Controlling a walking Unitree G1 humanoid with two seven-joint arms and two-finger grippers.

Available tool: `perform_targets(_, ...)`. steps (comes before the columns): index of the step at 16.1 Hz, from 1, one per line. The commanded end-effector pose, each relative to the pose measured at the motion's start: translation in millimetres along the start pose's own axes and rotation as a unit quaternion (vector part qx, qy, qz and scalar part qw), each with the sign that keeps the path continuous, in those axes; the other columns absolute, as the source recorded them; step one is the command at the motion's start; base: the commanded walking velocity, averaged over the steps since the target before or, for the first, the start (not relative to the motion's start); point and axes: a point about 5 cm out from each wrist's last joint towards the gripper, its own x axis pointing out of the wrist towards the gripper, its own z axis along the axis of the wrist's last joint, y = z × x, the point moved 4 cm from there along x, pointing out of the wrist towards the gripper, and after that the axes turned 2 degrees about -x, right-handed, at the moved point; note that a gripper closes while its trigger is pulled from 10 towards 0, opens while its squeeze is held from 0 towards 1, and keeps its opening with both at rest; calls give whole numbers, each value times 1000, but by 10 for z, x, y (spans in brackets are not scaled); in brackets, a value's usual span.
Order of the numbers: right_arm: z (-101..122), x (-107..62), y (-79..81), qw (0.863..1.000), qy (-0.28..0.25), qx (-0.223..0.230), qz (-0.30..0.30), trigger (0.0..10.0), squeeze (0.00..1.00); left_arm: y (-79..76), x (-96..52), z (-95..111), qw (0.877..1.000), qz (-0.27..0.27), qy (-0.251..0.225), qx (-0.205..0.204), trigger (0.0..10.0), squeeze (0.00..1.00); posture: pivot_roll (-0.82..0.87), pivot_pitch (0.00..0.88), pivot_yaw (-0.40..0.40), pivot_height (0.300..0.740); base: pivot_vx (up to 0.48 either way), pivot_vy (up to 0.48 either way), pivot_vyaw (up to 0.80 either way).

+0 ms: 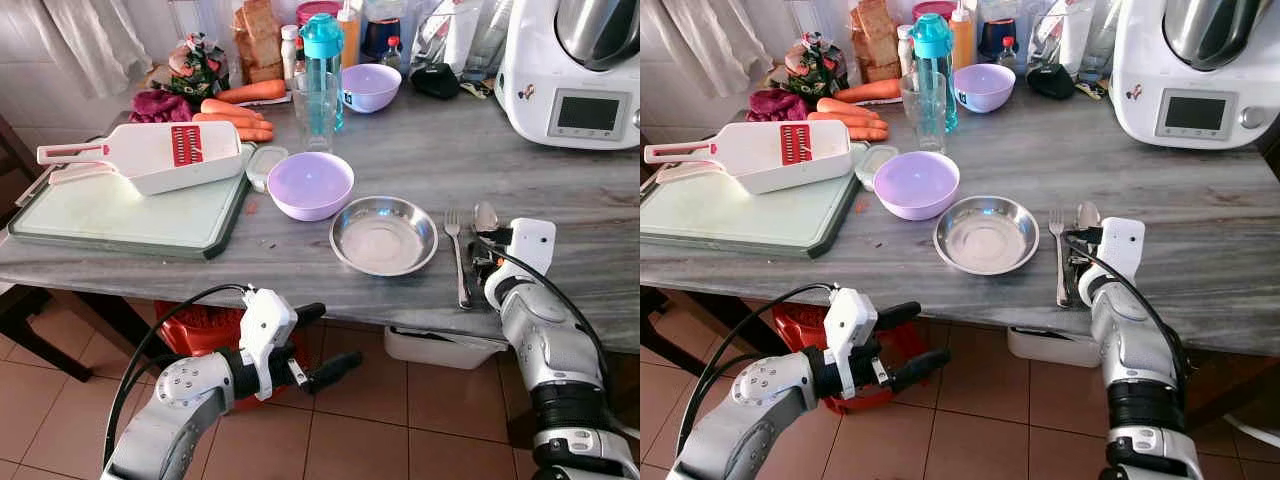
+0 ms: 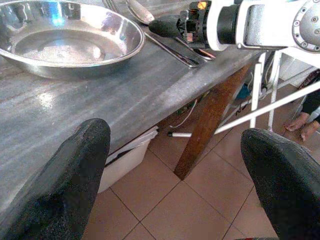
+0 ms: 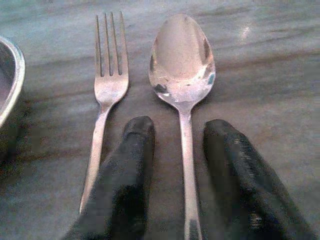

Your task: Setting the table

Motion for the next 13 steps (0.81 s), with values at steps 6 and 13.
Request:
perform_targets(6,226,-28,-16,998,-55,3,0,10000,1000,27,27,-28,1000,0,2,7,10000,0,-51,91,64,740,0,0,0)
perform_targets(13,595,-131,44,989,-146,9,0,10000,1000,59,109,44,1000,2,-14,13,10000,0,-54,51,48,740,0,0,0)
